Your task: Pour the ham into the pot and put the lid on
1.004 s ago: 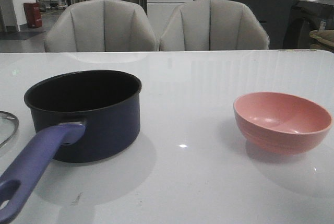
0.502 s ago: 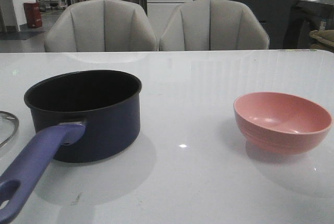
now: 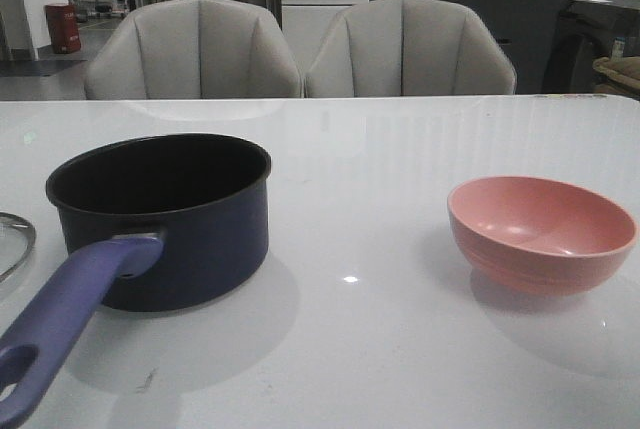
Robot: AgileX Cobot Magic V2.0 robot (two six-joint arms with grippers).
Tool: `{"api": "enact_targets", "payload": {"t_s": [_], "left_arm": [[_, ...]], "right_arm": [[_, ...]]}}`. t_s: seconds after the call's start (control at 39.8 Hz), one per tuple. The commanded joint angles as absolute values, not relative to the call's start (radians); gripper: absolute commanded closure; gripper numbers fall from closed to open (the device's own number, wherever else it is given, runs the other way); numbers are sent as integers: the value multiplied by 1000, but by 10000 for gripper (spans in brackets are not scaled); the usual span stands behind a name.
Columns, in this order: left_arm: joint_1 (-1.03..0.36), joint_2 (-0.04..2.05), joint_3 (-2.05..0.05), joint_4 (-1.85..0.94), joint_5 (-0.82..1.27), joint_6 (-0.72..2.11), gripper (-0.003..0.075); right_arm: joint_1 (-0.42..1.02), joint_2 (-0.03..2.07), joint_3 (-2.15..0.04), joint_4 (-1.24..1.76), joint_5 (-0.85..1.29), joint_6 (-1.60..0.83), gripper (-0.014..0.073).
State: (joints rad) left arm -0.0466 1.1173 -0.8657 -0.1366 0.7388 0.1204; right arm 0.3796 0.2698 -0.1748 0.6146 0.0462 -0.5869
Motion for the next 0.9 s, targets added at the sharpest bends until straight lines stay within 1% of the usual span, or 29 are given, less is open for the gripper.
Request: {"api": "enact_targets", "payload": {"t_s": [0.0,0.2,0.4,0.68,0.75,0.88], "left_arm": [[-24,1172,-945,-145,780,108,99],[-13,1350,-1047,-141,903,87,99],[-13,1475,-1160,-141,921,87,101],[-13,1592,-1261,-85,955,89,99],[-4,1631,-1300,-77,1006,84,82],[21,1691,-1359,-75,1091,81,30]], "right_arm": [[381,275,-200,618,-12,-597,462],[381,275,-200,618,-12,-597,462],[381,275,-200,618,-12,-597,462],[381,275,-200,618,-12,-597,462],[381,275,-200,618,-12,-597,462],[381,275,-200,618,-11,-597,462]]}}
